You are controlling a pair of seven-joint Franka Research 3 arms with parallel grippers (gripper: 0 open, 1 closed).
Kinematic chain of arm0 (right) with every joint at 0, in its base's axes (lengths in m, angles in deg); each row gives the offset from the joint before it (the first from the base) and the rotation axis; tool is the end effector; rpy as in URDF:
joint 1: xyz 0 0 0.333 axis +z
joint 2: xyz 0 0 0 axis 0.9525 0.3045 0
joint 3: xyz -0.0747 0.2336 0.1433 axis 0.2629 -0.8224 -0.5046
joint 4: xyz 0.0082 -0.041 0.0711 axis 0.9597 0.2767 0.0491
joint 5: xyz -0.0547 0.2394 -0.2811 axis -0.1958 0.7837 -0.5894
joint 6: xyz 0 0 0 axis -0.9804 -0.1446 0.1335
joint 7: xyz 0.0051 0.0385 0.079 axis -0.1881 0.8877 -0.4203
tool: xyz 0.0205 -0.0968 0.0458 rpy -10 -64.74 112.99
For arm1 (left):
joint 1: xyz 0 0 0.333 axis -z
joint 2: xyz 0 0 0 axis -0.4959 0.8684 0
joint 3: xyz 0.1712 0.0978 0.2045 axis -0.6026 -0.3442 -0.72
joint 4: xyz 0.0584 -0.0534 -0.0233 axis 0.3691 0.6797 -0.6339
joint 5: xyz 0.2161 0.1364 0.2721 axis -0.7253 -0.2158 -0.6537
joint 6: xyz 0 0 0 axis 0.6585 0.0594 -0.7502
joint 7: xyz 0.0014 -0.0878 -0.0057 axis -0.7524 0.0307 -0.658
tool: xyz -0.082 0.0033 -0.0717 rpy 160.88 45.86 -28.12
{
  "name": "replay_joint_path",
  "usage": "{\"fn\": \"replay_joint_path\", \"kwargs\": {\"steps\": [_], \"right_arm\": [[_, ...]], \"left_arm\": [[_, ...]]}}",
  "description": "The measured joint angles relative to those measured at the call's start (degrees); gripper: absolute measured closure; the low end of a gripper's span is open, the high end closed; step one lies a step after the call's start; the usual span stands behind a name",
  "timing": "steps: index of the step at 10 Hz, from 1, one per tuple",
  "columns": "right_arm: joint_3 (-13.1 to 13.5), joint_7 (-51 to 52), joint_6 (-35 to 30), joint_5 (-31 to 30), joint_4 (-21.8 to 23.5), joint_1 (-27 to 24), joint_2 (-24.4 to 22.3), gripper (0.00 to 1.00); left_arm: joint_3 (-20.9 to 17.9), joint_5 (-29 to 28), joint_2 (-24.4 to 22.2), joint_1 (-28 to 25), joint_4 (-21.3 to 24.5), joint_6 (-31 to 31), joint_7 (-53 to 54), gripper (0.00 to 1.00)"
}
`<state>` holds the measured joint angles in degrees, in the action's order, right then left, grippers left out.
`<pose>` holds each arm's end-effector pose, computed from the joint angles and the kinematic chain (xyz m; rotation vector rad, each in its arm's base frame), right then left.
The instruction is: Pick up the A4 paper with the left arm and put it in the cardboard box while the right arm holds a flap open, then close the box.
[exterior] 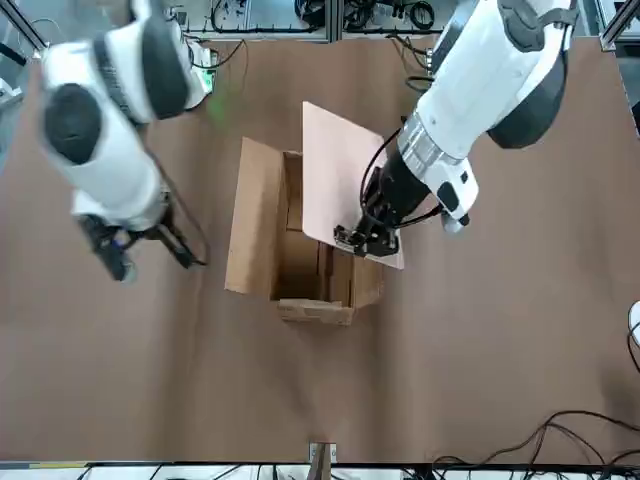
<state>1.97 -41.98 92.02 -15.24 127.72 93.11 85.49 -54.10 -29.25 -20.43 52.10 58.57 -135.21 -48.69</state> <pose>0.6063 0.1787 0.5373 2.8370 -1.0148 -0.0656 0.5775 -0.3665 0.5756 1.8710 1.7891 -0.1767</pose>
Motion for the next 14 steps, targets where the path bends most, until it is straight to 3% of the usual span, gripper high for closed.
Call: {"fn": "replay_joint_path", "kwargs": {"steps": [5,7,10,14], "right_arm": [[0.0,30.1,-4.3,0.8,0.0,-14.9,-1.0,0.01],[0.0,39.0,-7.1,1.4,0.0,-19.0,-1.9,0.01],[-0.1,45.2,-8.3,1.8,0.5,-20.5,-2.1,0.0],[-0.5,46.6,-2.4,2.2,11.1,-20.4,-8.2,0.0]], "left_arm": [[-0.9,0.0,6.2,3.6,0.0,-5.5,0.0,0.68],[-5.1,0.0,8.5,7.7,0.0,-7.2,0.1,0.68],[-12.7,0.0,11.6,15.0,0.0,-9.2,-0.2,0.68],[-13.3,0.0,13.8,15.5,0.0,-9.4,-0.2,0.68]]}}
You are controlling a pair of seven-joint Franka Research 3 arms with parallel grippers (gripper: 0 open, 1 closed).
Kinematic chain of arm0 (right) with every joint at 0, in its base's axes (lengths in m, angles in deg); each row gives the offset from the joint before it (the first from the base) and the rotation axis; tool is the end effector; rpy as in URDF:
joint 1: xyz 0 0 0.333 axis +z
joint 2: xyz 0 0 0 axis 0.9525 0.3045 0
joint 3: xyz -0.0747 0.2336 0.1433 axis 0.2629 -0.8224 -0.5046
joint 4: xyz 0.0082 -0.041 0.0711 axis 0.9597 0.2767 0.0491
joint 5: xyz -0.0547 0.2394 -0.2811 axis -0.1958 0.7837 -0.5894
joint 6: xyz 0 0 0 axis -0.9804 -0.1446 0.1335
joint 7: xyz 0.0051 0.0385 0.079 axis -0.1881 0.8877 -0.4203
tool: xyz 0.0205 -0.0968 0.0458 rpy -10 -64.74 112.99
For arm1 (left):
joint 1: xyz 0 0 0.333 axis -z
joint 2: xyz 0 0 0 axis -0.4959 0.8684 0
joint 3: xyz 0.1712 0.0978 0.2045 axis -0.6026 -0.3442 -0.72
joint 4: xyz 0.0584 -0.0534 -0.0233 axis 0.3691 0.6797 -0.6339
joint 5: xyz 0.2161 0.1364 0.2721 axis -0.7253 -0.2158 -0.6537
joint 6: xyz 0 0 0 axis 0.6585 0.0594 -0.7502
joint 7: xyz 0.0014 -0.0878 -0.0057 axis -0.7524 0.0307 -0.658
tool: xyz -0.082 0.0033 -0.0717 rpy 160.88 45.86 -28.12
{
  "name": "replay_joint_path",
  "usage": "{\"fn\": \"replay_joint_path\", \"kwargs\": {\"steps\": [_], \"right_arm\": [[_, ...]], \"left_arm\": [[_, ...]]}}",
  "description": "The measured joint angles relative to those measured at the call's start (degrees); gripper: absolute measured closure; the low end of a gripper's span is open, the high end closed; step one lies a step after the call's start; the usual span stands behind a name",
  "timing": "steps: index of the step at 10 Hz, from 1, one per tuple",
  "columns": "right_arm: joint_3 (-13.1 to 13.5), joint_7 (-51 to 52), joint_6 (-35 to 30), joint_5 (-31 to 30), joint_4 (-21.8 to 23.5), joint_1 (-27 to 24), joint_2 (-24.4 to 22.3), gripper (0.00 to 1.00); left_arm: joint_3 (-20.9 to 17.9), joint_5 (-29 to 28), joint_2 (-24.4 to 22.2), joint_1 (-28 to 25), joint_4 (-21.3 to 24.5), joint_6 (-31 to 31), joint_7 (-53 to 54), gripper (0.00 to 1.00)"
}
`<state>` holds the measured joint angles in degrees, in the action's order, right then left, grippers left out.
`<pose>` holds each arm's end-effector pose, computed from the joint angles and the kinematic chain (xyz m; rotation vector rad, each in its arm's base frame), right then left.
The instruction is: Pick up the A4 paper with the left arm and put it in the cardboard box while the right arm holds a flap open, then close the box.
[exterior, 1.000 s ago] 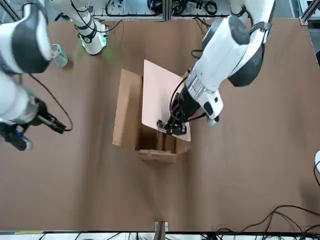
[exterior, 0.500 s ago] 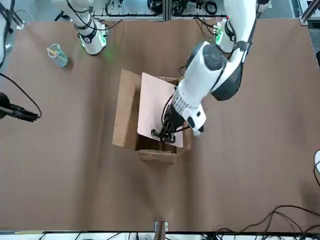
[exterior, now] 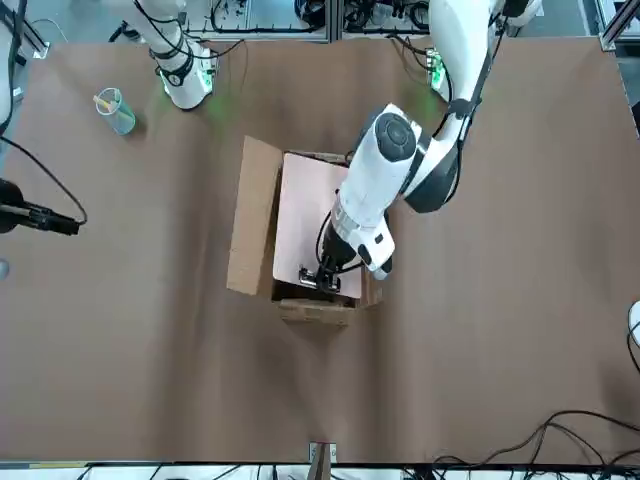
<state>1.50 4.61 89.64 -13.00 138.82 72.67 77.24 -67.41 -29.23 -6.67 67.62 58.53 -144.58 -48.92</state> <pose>0.5909 -0.0377 0.5385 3.0738 -0.3453 -0.3114 0.5848 -0.4446 0.4196 1.9925 1.8253 -0.0835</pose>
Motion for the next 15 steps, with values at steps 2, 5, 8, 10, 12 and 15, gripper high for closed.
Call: {"fn": "replay_joint_path", "kwargs": {"steps": [2,5,8,10,12,15], "right_arm": [[0.0,1.6,4.1,0.0,5.3,0.0,-3.2,0.0],[-0.4,2.3,10.6,0.1,10.3,1.1,-5.3,0.0],[-0.4,2.3,16.4,0.1,12.7,2.4,-5.6,0.0],[-0.4,2.3,16.5,0.1,13.2,2.4,-5.7,0.0],[-0.4,2.3,16.5,0.1,13.3,2.4,-5.8,0.0],[-0.4,2.3,16.5,0.1,13.6,2.9,-5.9,0.0]], "left_arm": [[-0.1,0.0,1.2,0.7,0.0,0.0,0.0,0.68],[-0.3,0.0,2.6,1.9,0.0,0.0,0.1,0.68],[-0.5,-0.1,3.6,3.5,0.1,0.0,0.3,0.68],[-0.5,-0.2,4.0,4.2,0.2,0.0,0.3,0.68],[-0.5,-0.2,4.8,4.3,0.5,0.0,0.3,0.71],[-0.5,-0.2,6.3,4.6,0.6,0.0,0.4,0.68]]}}
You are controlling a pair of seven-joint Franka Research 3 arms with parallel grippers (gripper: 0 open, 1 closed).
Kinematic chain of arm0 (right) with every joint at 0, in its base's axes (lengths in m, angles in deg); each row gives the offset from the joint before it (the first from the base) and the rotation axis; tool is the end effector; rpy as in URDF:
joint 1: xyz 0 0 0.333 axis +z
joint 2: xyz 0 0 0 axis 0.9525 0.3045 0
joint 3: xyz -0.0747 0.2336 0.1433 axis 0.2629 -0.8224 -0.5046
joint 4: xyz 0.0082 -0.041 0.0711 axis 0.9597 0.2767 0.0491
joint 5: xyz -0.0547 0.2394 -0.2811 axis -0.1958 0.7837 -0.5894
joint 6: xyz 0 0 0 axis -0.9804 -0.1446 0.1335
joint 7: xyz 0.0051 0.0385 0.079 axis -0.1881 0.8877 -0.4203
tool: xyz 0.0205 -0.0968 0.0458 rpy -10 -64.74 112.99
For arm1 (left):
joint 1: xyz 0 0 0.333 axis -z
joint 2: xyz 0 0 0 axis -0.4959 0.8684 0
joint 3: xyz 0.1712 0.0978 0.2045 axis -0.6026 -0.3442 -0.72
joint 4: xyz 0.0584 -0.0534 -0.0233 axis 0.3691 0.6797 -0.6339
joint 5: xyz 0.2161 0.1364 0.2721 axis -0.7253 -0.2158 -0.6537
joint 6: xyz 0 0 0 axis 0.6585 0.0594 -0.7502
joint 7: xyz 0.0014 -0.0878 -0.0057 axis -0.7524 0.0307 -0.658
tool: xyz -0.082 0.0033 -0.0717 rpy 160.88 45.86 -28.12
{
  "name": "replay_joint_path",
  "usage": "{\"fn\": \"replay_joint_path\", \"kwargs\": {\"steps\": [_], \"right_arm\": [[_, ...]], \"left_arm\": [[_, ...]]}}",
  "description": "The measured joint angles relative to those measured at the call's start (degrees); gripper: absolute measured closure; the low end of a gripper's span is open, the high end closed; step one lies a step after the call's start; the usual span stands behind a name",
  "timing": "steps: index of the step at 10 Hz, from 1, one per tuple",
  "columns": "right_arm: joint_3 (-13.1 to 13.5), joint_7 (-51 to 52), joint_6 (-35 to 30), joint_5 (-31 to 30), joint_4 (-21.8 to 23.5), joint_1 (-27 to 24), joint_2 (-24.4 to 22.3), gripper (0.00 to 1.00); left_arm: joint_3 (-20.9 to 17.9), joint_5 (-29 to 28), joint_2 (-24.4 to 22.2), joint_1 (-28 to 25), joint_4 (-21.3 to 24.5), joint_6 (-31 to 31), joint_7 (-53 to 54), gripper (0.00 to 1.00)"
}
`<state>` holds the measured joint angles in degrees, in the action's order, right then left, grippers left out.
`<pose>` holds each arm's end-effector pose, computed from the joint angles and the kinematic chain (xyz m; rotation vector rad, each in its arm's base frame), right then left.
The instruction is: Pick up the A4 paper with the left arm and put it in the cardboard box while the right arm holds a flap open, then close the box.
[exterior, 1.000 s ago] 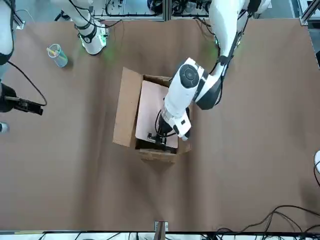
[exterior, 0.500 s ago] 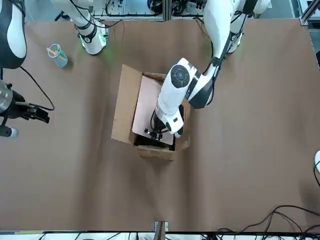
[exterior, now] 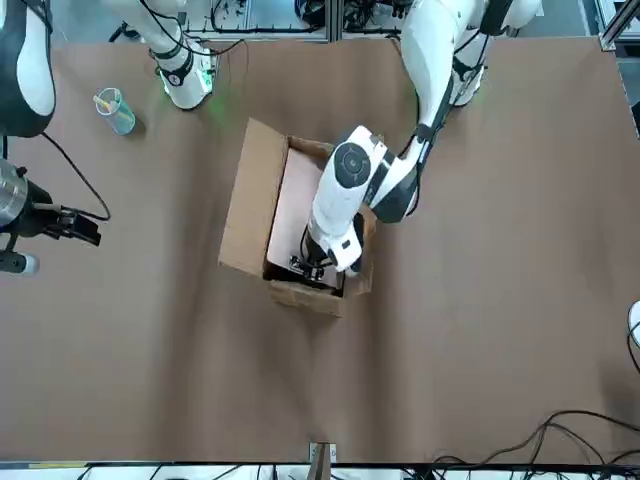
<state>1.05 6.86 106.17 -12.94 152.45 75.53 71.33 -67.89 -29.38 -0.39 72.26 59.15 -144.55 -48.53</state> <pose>0.5922 -0.0072 0.5155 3.1179 -0.1982 -0.0746 0.5525 -0.4894 0.3335 2.1533 1.8275 -0.1188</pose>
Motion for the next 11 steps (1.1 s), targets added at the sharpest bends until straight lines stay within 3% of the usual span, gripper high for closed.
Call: {"fn": "replay_joint_path", "kwargs": {"steps": [4,5,7,8,11], "right_arm": [[0.0,0.0,-1.3,0.0,0.3,0.6,-0.1,0.0],[0.0,0.0,-2.3,0.0,0.3,1.1,-0.1,0.0],[0.0,0.0,-5.6,-0.1,0.5,2.1,-0.2,0.0],[0.0,0.0,-6.9,-0.1,0.6,2.3,-0.2,0.0],[0.1,0.0,-12.2,-0.1,0.7,2.2,-0.2,0.0]], "left_arm": [[-2.3,-1.7,-3.3,-0.4,-1.3,3.2,2.0,0.1],[-3.1,-2.7,-5.8,-0.9,-1.5,6.5,2.8,0.01],[-3.5,-3.6,-11.2,-3.1,-1.7,15.7,8.6,0.03],[-3.5,-3.5,-13.3,-4.4,-1.6,19.8,11.1,0.13],[-3.4,1.1,-15.6,-10.4,-1.2,32.4,24.7,0.6]]}}
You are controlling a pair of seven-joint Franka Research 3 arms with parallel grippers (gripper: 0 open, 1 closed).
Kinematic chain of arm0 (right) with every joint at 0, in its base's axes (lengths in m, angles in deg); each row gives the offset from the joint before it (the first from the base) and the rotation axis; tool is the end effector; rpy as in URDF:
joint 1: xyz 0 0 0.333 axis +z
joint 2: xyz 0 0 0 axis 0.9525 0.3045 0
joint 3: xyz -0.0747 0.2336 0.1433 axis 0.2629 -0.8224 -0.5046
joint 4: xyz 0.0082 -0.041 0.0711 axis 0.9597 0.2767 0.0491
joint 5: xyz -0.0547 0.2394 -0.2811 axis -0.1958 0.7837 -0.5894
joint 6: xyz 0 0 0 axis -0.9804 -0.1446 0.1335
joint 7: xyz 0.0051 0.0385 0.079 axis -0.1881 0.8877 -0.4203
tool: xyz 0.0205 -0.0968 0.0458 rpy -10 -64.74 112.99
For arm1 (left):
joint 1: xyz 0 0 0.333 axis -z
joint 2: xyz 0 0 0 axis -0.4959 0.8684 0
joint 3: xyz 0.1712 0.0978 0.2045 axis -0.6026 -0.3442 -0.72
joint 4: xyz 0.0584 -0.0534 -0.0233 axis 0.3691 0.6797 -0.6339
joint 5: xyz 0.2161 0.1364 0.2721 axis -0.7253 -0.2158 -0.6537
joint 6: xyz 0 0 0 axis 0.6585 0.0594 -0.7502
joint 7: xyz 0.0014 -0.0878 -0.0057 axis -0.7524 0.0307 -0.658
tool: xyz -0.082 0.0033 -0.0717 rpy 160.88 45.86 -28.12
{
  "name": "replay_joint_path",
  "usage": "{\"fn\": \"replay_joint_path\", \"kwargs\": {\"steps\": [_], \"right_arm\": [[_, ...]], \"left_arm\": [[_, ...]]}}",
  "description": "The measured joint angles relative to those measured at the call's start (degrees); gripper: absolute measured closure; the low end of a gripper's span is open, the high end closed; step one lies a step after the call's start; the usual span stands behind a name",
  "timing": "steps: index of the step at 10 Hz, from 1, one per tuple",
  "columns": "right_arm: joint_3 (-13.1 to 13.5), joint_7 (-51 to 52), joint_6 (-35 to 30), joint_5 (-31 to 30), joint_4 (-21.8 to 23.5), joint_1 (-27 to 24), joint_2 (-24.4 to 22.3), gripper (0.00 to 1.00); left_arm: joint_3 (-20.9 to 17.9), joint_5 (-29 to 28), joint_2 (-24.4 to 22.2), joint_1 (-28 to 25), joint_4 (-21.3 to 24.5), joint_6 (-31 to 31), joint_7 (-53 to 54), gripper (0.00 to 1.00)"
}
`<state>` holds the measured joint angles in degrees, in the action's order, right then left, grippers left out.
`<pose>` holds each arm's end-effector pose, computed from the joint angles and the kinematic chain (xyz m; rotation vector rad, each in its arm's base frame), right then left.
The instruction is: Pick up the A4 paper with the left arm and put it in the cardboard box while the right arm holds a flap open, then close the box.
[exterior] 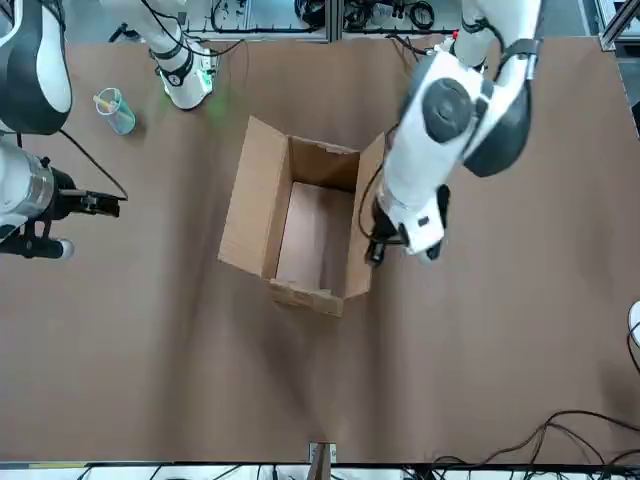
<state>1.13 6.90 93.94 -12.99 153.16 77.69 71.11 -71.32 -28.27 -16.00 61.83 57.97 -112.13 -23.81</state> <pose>0.5644 0.0134 0.4975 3.0780 -0.1410 -0.4168 0.5803 -0.3307 0.4793 2.5492 1.6367 -0.2058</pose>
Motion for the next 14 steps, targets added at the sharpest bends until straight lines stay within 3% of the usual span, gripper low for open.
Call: {"fn": "replay_joint_path", "kwargs": {"steps": [2,3,6,9,11,13,14], "right_arm": [[-0.2,0.0,-1.4,0.1,0.5,0.6,0.0,0.0],[-0.4,0.0,-1.7,0.3,1.3,1.3,0.0,0.0],[-0.5,0.0,-2.4,7.2,4.0,2.0,1.1,0.02],[-0.9,-0.6,-5.5,9.9,5.0,4.5,4.6,0.5],[-1.1,-7.7,-5.4,10.2,5.2,10.6,7.8,0.82],[-1.2,-14.3,-3.7,12.6,5.1,17.0,10.6,0.97],[-1.2,-14.9,-3.4,14.6,5.0,17.9,11.6,0.99]], "left_arm": [[0.1,4.5,1.7,-4.4,2.1,2.5,5.6,0.89],[0.1,6.3,3.9,-4.9,2.8,2.5,7.0,0.98],[1.4,9.7,8.6,-2.1,2.9,0.5,6.6,0.98],[4.2,9.7,8.0,0.1,1.4,-0.5,-0.6,0.98],[6.4,9.7,8.0,0.2,1.6,-5.4,-3.7,0.98],[7.0,9.7,10.0,1.6,2.3,-10.5,-4.1,0.98],[7.0,9.7,11.6,2.9,2.4,-13.3,-4.8,0.98]]}}
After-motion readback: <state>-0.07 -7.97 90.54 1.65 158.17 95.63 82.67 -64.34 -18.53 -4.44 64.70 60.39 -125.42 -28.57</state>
